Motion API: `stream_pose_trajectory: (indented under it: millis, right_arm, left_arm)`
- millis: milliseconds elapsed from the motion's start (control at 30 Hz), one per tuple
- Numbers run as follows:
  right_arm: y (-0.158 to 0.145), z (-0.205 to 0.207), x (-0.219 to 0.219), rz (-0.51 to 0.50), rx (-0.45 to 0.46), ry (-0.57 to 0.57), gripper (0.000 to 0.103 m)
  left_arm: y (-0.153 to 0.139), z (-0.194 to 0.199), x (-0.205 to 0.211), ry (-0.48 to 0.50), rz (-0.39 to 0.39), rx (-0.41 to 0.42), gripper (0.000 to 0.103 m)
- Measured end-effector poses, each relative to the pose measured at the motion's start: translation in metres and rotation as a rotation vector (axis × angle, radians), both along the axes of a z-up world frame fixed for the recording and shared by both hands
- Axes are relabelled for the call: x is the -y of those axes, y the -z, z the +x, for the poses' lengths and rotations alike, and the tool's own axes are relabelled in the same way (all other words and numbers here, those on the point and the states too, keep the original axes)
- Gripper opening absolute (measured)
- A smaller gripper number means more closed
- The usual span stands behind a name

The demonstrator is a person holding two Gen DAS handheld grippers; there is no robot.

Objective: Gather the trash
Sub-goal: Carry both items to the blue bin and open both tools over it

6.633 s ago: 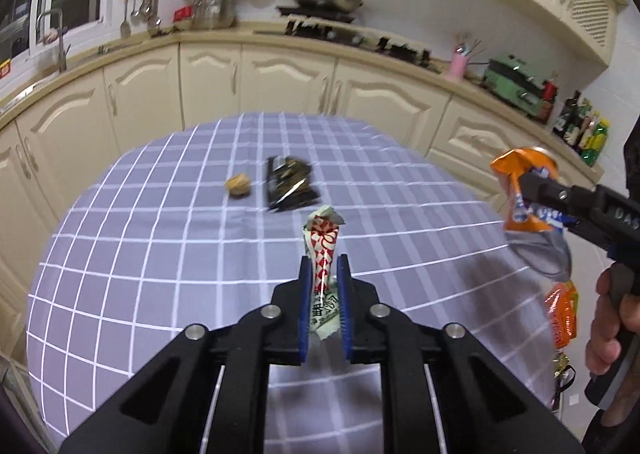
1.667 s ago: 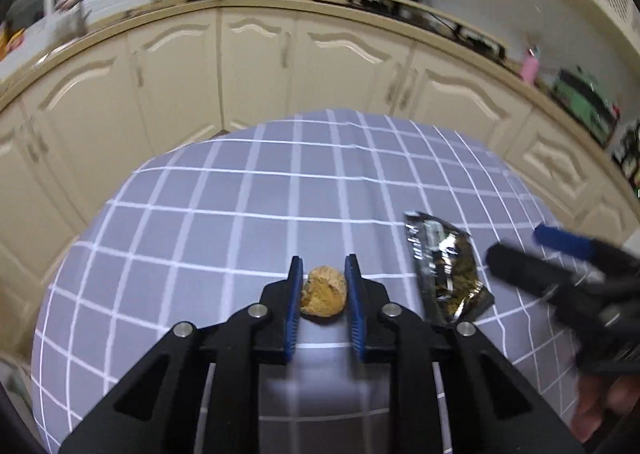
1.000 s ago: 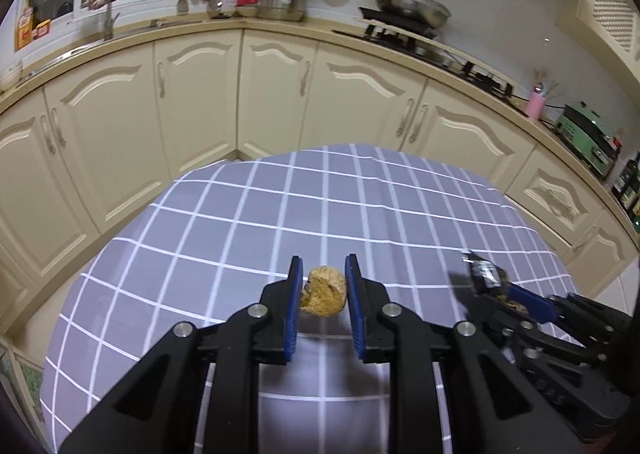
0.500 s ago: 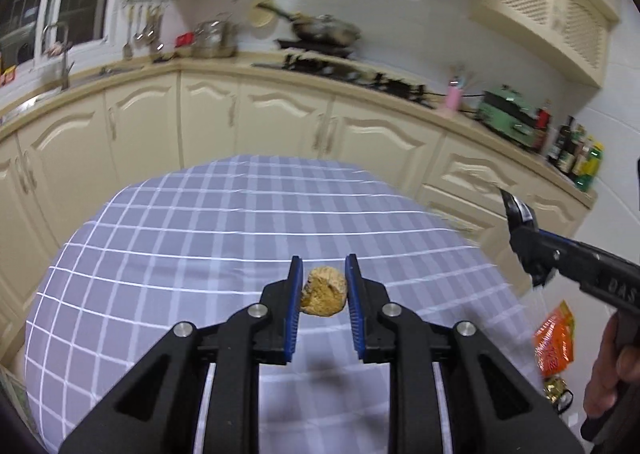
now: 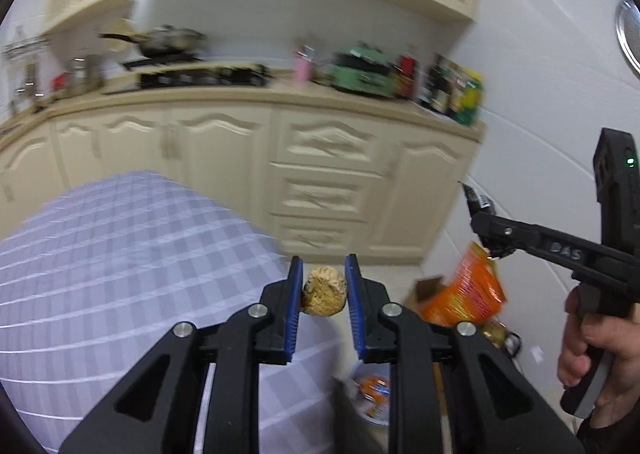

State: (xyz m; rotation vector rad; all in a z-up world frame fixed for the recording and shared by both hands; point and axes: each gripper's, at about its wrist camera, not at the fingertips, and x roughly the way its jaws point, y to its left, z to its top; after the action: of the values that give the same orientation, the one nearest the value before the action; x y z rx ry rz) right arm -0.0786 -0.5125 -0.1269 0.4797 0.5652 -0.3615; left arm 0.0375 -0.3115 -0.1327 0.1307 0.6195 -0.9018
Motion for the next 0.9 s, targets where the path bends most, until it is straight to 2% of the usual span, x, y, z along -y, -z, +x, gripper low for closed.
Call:
stream_pose_trajectory:
  millis: [133, 333, 500, 767, 800, 833, 867, 900]
  right_arm:
    - [0.037, -0.029, 0.037, 0.054, -0.067, 0.105, 0.03]
    - [0.09, -0.048, 0.071, 0.144, -0.137, 0.182, 0.03]
    - [0.133, -0.059, 0.091, 0.231, -0.182, 0.213, 0.03]
    - [0.189, -0.059, 0.111, 0.349, -0.246, 0.238, 0.03]
    - [0.196, -0.058, 0.112, 0.366, -0.251, 0.241, 0.031]
    - [0.203, -0.058, 0.114, 0.38, -0.26, 0.244, 0.036]
    - [0.209, -0.057, 0.116, 0.387, -0.271, 0.25, 0.04]
    - [0.217, -0.057, 0.118, 0.404, -0.284, 0.263, 0.043]
  left_arm:
    - [0.031, -0.027, 0.051, 0.113, 0.049, -0.045, 0.021]
    - [0.089, -0.043, 0.115, 0.235, 0.152, -0.144, 0.021]
    - [0.143, -0.047, 0.153, 0.293, 0.245, -0.232, 0.021]
    - [0.21, -0.043, 0.19, 0.345, 0.357, -0.358, 0.021]
    - [0.218, -0.042, 0.194, 0.348, 0.368, -0.378, 0.021]
    - [0.223, -0.042, 0.196, 0.355, 0.377, -0.391, 0.021]
    - [0.229, -0.041, 0.199, 0.367, 0.385, -0.408, 0.024]
    - [0.234, -0.041, 0.202, 0.377, 0.398, -0.418, 0.031]
